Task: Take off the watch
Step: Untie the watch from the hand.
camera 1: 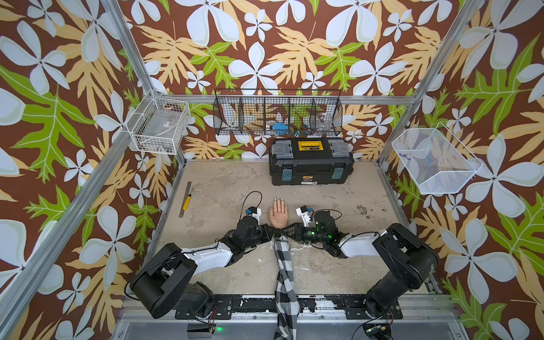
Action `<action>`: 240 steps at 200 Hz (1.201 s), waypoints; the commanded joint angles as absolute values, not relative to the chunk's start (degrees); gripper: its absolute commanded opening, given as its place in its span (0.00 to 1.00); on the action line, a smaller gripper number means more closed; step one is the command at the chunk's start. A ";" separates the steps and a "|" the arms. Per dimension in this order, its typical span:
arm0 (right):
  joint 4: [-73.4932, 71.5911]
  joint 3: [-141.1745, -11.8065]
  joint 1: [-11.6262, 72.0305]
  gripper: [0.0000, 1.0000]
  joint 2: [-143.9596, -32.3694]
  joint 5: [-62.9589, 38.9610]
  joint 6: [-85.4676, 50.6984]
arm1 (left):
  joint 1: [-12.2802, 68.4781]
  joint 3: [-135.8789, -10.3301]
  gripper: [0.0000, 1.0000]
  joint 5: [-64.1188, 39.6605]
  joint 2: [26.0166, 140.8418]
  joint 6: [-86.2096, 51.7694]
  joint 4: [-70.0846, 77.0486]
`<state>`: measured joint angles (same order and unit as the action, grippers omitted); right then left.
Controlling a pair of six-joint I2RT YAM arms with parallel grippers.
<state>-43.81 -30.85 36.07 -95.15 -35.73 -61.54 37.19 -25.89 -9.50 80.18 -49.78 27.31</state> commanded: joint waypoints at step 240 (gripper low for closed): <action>-29.69 -37.69 35.67 0.49 -86.97 -34.08 -51.05 | 37.07 -24.34 0.00 -10.83 80.85 -49.22 29.90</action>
